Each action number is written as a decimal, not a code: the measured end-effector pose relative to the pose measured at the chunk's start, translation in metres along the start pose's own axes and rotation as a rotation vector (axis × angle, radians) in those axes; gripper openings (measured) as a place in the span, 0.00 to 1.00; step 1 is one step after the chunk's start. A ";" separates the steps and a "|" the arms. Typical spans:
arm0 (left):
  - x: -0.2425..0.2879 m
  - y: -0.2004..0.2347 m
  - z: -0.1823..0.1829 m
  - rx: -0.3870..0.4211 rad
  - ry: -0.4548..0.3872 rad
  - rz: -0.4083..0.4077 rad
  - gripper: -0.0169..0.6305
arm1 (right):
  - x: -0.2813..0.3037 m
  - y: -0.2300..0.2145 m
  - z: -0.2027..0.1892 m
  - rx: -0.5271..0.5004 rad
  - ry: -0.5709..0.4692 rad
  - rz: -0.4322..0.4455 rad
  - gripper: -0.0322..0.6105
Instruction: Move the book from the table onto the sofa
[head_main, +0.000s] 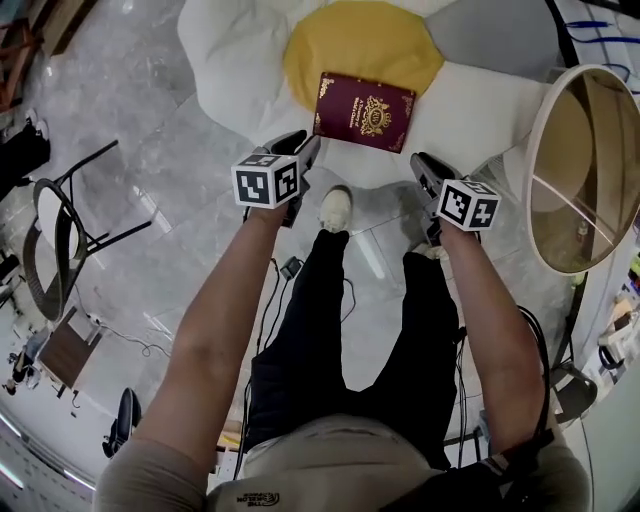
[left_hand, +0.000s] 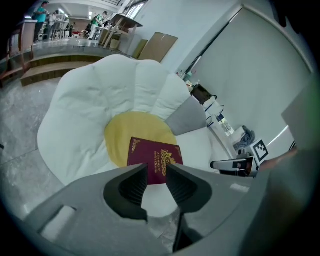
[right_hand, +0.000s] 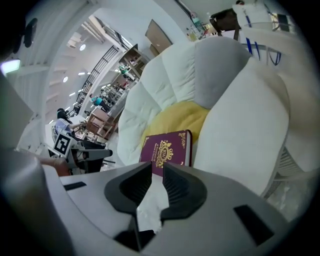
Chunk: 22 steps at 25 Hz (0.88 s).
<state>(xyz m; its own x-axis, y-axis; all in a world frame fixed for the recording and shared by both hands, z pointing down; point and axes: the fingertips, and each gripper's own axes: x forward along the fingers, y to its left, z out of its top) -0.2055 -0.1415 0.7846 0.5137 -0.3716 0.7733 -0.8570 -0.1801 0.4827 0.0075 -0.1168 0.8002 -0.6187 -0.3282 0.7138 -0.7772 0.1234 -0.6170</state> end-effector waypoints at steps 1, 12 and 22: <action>-0.011 -0.008 0.004 0.007 -0.004 -0.009 0.20 | -0.010 0.009 0.002 -0.015 0.001 0.003 0.17; -0.140 -0.115 0.020 0.088 -0.009 -0.161 0.20 | -0.139 0.109 0.007 -0.237 0.011 -0.013 0.08; -0.281 -0.232 0.037 0.245 -0.036 -0.297 0.04 | -0.275 0.227 -0.001 -0.375 -0.020 0.041 0.07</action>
<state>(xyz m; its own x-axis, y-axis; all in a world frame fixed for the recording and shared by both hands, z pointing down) -0.1528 -0.0292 0.4400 0.7427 -0.3017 0.5978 -0.6578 -0.4957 0.5671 0.0011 0.0024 0.4650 -0.6509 -0.3339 0.6818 -0.7419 0.4701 -0.4780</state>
